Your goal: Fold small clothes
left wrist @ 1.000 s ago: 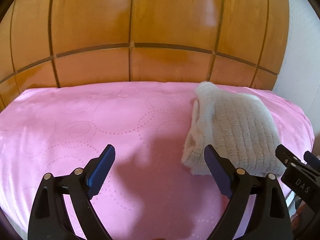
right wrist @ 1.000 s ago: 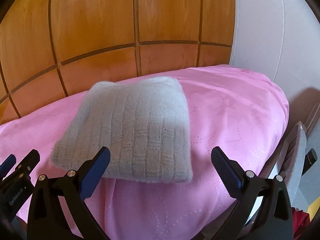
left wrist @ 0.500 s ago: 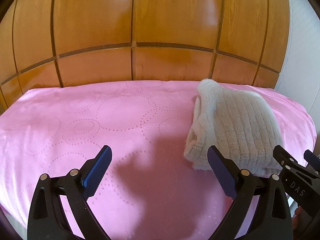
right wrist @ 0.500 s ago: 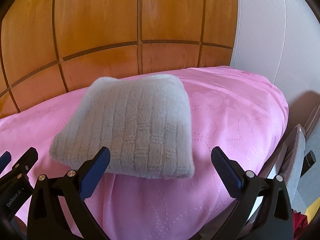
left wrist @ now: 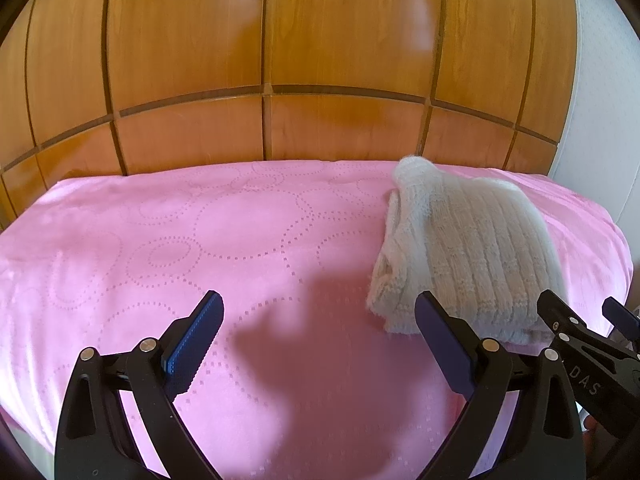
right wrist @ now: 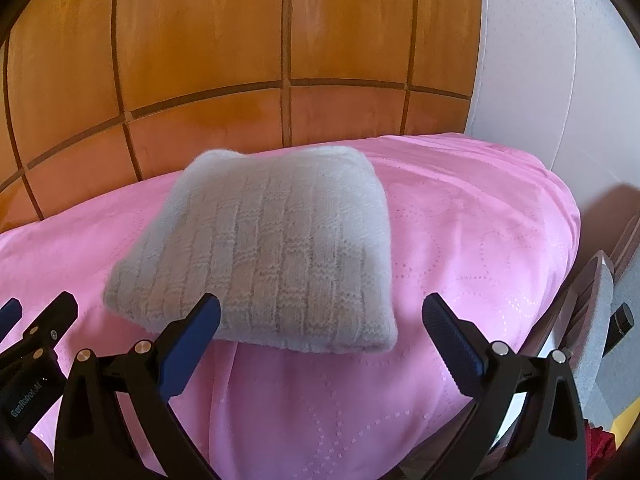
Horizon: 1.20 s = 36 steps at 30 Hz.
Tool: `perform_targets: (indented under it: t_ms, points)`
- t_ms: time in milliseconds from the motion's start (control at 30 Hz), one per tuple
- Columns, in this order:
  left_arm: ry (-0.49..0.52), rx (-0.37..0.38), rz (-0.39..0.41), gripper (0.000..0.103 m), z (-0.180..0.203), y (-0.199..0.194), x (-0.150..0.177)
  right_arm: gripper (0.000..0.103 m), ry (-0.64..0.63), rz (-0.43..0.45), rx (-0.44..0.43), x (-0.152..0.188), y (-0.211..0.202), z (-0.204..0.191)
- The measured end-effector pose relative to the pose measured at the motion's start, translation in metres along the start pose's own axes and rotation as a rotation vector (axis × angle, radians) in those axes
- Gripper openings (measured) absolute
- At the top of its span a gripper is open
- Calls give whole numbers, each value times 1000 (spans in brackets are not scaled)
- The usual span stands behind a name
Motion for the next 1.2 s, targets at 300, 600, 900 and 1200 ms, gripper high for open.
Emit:
perform_targets:
  t_ms: [300,600,900,1200]
  points:
    - [-5,3,8,99,-4,-4,-1,101,4,-9,-24,2,2,-3]
    - [-2,1,16,99,-2,-8,0,101,11,-9,-38,2,1,-2]
    - [-7,20,11,99,-3,-8,1,101,11,-25,-55,4,4,-3]
    - [-35,0,-48,99,-7,4,8,101,63,-8,-88,-4,5,9]
Point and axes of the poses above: each gripper's, at about its wrist camera, not at the fingertips, and y roughly the way its jaws point, z to its right, x to its underside, the point moved 4 cm from there along y, roughly the way its jaws point, and after that the axes turned 6 degrees about z, right-handed, at the moved point
